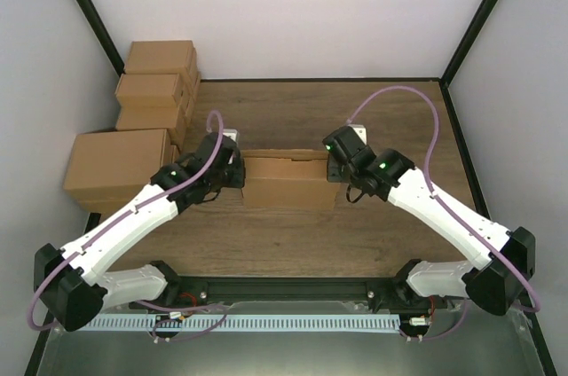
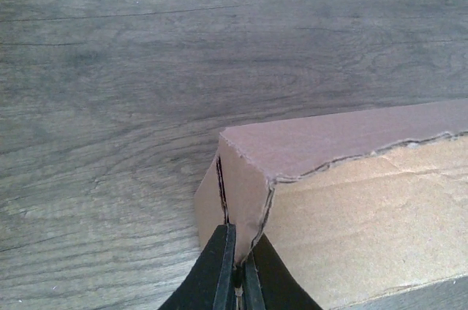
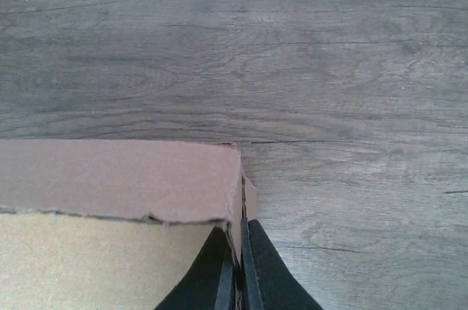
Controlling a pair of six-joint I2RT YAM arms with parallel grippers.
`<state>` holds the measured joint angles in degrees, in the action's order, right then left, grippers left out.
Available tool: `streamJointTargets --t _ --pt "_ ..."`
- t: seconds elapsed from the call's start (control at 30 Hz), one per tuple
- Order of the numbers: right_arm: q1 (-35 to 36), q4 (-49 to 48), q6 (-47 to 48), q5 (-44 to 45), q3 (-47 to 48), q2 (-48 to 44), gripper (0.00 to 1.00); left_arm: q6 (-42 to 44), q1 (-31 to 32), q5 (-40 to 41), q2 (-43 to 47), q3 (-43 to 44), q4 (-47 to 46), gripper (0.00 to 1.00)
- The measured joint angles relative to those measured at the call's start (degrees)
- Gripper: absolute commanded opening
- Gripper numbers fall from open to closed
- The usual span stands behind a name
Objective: Fold the paper box
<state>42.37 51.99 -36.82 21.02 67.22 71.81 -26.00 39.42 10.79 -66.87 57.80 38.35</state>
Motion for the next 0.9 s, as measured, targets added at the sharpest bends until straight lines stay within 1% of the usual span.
streamJointTargets --t 0.27,0.53,0.57,0.6,0.7,0.73,0.8,0.9 --pt "1.7 -2.34 -2.75 1.51 -3.37 -1.42 0.01 -0.48 0.0 -0.39 0.81 -1.31 -1.09 0.04" --pt "1.7 -10.19 -4.57 0.57 -10.99 -6.12 0.01 -1.86 0.0 -1.01 3.85 -6.36 -6.47 0.04" --pt "1.7 -10.64 -4.66 0.63 -11.32 -6.25 0.01 -2.05 0.0 -1.01 4.2 -6.91 -7.15 0.05" --pt "1.7 -10.99 -4.74 0.68 -11.5 -6.29 0.01 -2.23 0.0 -0.98 4.46 -7.3 -7.69 0.1" --pt "1.7 -11.5 -4.85 0.85 -11.39 -6.38 0.01 -2.75 0.0 -1.6 4.68 -7.43 -7.96 0.28" --pt "1.7 -11.5 -4.85 0.87 -11.32 -6.36 0.02 -2.99 0.07 -2.03 4.7 -7.32 -7.85 0.32" --pt "1.7 -11.21 -4.81 0.9 -11.1 -6.36 0.08 -2.73 0.24 -2.58 4.7 -6.67 -6.93 0.34" --pt "1.7 -10.05 -4.33 0.24 -10.38 -6.05 0.23 -2.69 0.46 -3.39 4.68 -5.29 -2.99 0.34"
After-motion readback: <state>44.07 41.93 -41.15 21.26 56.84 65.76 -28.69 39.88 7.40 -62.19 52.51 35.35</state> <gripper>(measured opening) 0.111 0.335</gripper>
